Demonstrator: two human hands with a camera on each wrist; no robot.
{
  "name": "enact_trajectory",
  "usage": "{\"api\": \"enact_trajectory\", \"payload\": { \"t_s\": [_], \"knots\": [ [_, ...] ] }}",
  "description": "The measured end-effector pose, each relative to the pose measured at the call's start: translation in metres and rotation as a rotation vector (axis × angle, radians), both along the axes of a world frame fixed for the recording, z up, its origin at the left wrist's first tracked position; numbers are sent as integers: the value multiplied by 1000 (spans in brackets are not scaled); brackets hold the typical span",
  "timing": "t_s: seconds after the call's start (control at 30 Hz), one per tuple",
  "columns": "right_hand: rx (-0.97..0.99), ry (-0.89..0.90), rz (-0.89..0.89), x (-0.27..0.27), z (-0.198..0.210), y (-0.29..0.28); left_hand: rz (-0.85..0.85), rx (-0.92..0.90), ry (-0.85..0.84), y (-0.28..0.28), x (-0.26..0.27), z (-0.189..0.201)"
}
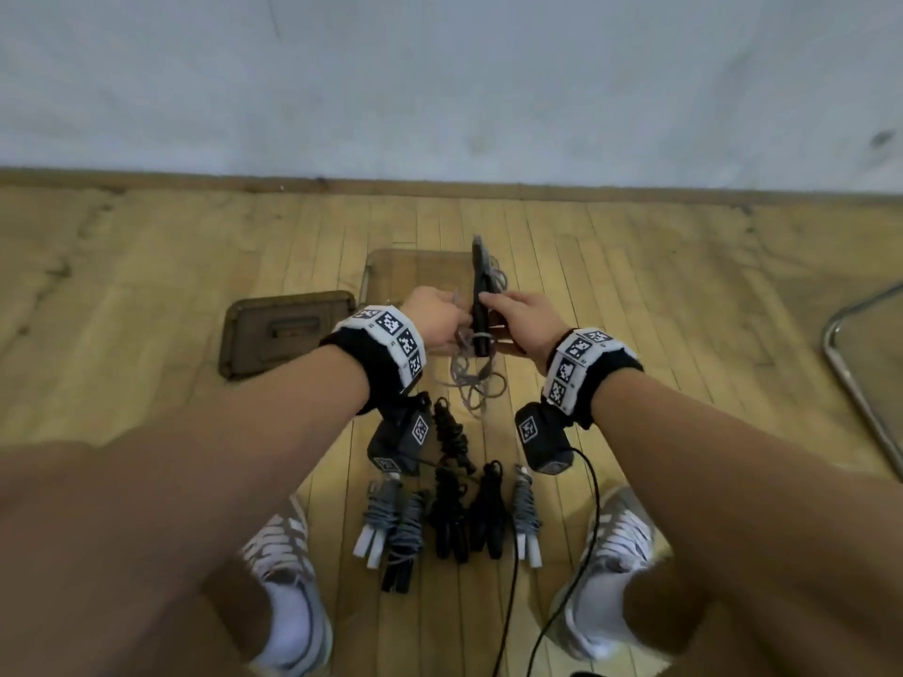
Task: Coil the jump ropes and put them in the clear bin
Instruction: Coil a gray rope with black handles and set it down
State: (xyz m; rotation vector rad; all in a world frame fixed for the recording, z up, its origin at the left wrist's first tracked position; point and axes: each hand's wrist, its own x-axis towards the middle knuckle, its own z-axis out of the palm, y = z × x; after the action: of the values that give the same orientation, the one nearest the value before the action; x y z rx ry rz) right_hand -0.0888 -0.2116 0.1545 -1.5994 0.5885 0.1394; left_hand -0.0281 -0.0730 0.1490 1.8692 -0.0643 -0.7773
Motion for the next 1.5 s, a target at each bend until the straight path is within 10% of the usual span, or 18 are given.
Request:
{"api": "enact_trajectory", "payload": {
  "t_s": [0.27,0.6,1.0,1.33,1.5],
  "knots": [
    [-324,5,206,19,69,6,29,-26,-49,18,14,53],
    [186,-281,-43,31,95,4,-59,129,-157,34,9,68],
    [243,-263,181,35,111,5,-18,503,-329,34,39,103],
    [492,-157,295,39,109,-5,188,-412,-321,22,40,126],
    [515,-148,397,38,111,-10,233,-498,-354,26,48,127]
  ]
}}
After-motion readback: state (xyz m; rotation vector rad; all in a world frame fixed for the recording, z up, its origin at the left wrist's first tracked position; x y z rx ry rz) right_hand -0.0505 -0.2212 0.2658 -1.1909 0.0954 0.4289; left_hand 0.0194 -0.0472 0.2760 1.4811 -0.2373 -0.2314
